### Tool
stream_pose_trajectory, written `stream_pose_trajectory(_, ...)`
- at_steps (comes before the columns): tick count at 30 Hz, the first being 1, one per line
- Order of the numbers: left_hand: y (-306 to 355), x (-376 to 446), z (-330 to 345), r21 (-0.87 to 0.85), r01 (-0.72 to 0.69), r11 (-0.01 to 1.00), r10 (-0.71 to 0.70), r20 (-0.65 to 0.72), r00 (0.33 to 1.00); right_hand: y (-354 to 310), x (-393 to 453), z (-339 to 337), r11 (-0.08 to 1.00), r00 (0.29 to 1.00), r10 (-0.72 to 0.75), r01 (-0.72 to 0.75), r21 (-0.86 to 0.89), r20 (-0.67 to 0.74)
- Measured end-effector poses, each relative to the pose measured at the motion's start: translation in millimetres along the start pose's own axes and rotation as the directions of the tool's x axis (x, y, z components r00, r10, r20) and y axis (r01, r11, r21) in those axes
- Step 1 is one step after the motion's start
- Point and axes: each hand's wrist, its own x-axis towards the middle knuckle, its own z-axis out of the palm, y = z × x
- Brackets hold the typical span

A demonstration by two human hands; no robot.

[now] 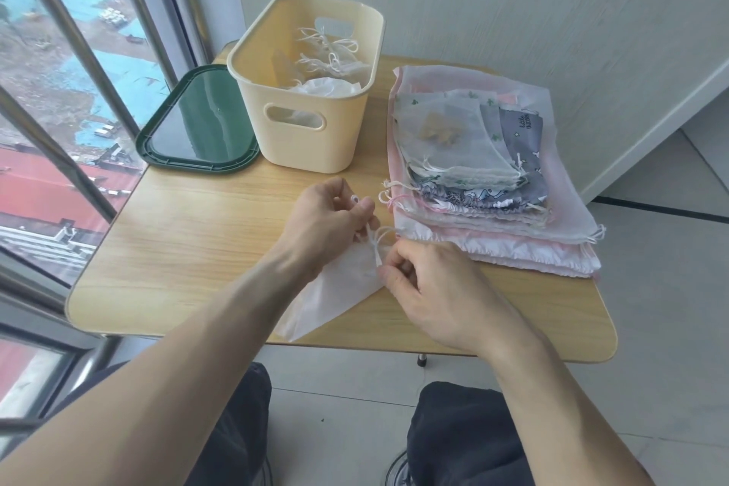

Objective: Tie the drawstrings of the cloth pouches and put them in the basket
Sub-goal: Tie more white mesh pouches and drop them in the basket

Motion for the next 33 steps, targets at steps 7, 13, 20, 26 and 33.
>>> stream_pose_trajectory(7, -7, 7, -1, 0.184, -0.089, 0.979, 0.098, -0.037, 0.995, -11, 1, 11, 0.986, 0.995, -0.074, 0.083, -0.146, 0.067)
stream_pose_trajectory(13, -11, 7, 1, 0.259, -0.115, 0.959, 0.137, -0.069, 0.988, -10, -3, 8, 0.985, 0.991, -0.073, 0.089, -0.146, 0.114)
stream_pose_trajectory(20, 5, 3, -8, 0.48, -0.203, 0.853, 0.184, 0.087, 0.979, 3, -5, 9, 0.999, 0.997, -0.01, 0.007, 0.04, 0.078)
stream_pose_trajectory(26, 15, -19, -16, 0.459, -0.245, 0.854, 0.028, 0.431, 0.902, 14, 4, -2, 0.967, 0.982, -0.002, 0.05, 0.251, -0.189)
stream_pose_trajectory(33, 18, -16, -20, -0.129, 0.026, 0.991, 0.011, 0.28, 0.96, 7, 14, 5, 0.812, 0.81, 0.301, 0.06, 0.581, -0.504)
